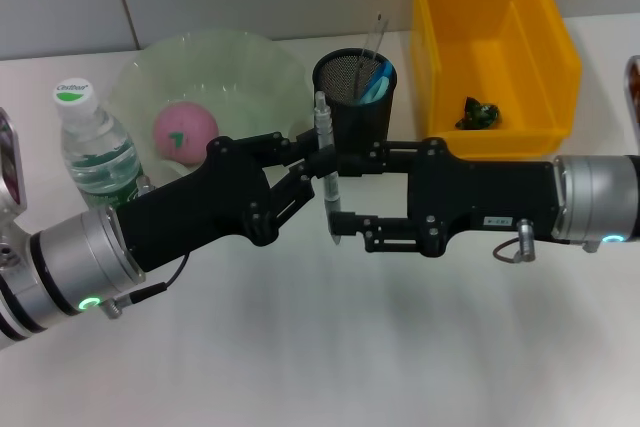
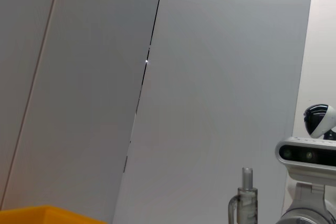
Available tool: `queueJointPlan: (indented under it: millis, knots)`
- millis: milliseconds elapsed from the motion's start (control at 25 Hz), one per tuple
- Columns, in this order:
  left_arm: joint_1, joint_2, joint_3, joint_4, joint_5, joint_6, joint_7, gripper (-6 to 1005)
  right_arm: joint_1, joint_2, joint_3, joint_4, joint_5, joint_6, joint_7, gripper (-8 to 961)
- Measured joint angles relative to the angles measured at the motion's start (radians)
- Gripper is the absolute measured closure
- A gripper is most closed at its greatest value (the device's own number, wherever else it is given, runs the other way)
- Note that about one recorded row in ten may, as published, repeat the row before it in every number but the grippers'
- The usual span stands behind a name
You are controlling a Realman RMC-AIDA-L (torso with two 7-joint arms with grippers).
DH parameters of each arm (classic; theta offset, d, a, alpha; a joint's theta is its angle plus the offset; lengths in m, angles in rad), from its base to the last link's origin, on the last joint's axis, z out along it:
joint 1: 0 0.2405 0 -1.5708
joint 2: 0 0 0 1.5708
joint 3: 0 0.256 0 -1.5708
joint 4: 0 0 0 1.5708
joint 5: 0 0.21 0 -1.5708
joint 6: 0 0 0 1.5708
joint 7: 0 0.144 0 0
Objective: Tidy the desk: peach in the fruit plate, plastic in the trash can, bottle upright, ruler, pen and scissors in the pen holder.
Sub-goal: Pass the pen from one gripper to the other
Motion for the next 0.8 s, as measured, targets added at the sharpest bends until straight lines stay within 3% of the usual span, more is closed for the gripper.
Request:
queueJointPlan:
  millis: [800]
  knots:
    - [-0.002,0.000,0.000,-0.012,-0.001,-0.002,0.010,800,0.028,0.003,-0.020,0.002,0.005,0.021,-0.006,373]
